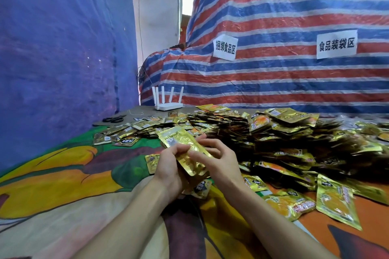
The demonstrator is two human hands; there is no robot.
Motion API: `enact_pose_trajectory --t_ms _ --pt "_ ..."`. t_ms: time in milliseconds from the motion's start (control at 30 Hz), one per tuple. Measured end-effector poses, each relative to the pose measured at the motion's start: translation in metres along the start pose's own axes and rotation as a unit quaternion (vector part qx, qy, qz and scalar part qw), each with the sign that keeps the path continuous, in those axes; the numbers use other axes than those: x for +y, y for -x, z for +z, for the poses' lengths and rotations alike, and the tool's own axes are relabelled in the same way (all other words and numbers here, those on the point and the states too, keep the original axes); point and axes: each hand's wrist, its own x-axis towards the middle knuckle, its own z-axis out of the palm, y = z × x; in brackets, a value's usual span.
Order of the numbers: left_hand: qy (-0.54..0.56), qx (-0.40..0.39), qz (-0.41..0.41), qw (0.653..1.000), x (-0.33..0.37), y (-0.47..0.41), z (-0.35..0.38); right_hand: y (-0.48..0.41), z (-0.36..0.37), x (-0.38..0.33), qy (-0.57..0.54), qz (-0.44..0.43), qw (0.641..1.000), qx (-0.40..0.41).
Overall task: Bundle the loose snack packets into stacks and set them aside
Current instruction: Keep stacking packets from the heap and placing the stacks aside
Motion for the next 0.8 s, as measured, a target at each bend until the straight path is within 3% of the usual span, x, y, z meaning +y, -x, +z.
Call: enact_pose_trajectory --t_ms 100,167,267,400,500,667,800 --pt "-0.057 0.055 -0.002 0.997 -0.002 0.002 0.0 -0.001 -0.005 0.0 0.015 0.02 1.0 -0.008" --pt "-0.07 0.122 0.081 0.987 -0.002 -0.001 -0.001 -0.003 -0.009 0.001 0.062 -0.015 0.997 0.035" --pt "-0.068 0.293 0.221 0.928 0.008 -0.005 -0.011 -0.006 -0.018 0.006 0.176 -0.06 0.981 0.057" --pt "-0.042 0.425 0.224 0.876 0.014 -0.01 -0.029 -0.009 -0.019 0.02 0.398 -0.031 0.916 0.032" --pt "-0.094 0.453 0.228 0.857 0.011 -0.013 -0.027 -0.011 -0.014 0.023 0.456 -0.044 0.887 0.055" --pt "-0.195 0.414 0.294 0.839 0.003 -0.008 -0.02 -0.004 -0.009 0.016 0.472 -0.034 0.877 0.078" --pt "-0.249 0.41 0.273 0.834 0.005 -0.011 -0.012 -0.001 0.001 -0.002 0.455 -0.09 0.884 0.058"
